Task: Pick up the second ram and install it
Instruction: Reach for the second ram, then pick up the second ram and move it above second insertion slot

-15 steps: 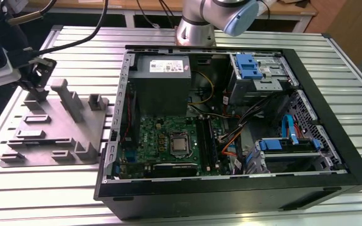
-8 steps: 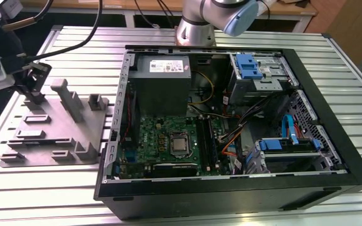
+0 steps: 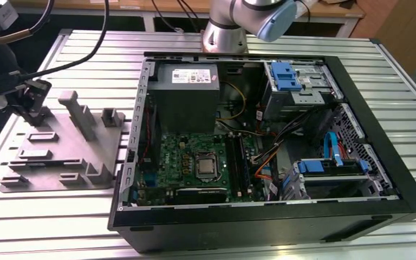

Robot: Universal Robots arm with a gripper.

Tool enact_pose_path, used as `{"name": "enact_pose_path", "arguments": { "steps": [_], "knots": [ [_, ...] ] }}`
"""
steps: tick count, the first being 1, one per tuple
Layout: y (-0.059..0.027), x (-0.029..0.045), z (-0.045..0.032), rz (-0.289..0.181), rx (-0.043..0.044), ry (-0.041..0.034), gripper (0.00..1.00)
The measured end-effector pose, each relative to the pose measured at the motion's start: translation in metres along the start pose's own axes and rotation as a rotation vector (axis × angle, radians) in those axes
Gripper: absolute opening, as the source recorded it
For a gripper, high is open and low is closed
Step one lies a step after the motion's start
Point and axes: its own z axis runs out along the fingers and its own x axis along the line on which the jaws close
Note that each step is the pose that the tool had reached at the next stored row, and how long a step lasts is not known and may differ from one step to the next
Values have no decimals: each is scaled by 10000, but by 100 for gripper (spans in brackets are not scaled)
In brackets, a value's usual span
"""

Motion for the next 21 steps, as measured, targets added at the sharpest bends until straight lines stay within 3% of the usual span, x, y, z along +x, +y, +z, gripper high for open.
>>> {"name": "enact_pose_path", "arguments": {
  "steps": [7, 21],
  "knots": [
    [-41, 55, 50, 0, -1, 1, 10],
    [-41, 57, 56, -7, 0, 2, 10]
  ]
}}
